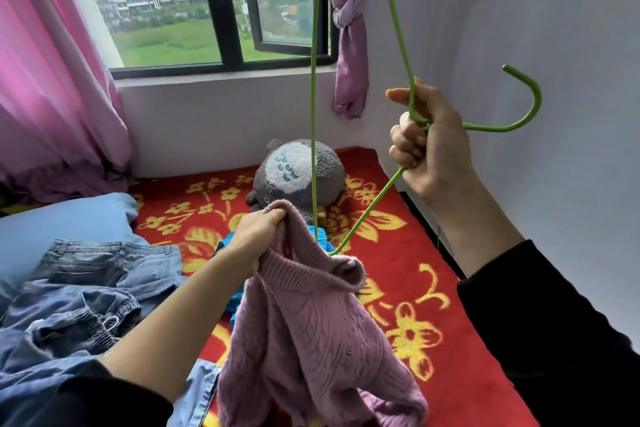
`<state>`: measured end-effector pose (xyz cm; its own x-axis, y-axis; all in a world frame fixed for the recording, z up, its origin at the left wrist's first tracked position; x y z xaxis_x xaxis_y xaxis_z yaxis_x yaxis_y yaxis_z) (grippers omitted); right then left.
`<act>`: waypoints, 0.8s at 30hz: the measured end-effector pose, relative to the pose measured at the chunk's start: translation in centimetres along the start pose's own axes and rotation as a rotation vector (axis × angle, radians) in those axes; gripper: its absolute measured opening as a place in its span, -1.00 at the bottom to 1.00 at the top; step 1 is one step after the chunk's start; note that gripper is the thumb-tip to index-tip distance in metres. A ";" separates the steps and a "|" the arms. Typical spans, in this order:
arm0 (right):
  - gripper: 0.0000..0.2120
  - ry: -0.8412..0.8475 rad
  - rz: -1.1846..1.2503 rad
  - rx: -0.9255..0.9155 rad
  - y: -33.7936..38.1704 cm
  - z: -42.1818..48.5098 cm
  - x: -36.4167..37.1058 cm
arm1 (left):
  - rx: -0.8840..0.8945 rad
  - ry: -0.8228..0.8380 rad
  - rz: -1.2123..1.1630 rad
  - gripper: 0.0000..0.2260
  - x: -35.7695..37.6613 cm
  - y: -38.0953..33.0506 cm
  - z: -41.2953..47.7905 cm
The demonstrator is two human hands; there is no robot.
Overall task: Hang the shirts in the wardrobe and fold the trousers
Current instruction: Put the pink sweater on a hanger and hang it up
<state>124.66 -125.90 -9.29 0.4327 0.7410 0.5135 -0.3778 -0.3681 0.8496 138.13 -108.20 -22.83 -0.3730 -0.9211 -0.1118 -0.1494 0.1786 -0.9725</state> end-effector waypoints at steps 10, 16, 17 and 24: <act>-0.56 0.104 0.121 0.054 -3.0 0.3 0.5 | 0.004 0.056 -0.023 -0.82 -0.8 -0.2 -0.4; -0.55 0.042 -0.141 0.232 -12.4 0.5 -3.2 | 0.065 0.088 -0.155 -0.77 -1.3 -1.7 -0.9; -0.56 0.038 -0.275 0.244 -13.3 0.3 -4.0 | 0.075 0.065 -0.176 -0.77 -1.9 -1.8 -0.7; -0.60 0.027 -0.832 0.172 -11.1 0.9 -5.3 | 0.032 -0.034 -0.418 -0.76 -4.8 -1.8 -0.1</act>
<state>127.29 -126.25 -21.37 0.4934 0.8208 -0.2877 0.1855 0.2238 0.9568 140.08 -104.07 -20.51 -0.2562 -0.9229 0.2873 -0.2529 -0.2229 -0.9415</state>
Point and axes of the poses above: each hand's wrist, its own z-axis towards the middle knuckle, its own x-axis out of the palm, y = z × x, the point moved 3 cm from there along z, towards the middle knuckle, and after that the axes turned 6 degrees about x, right-handed, at the moved point
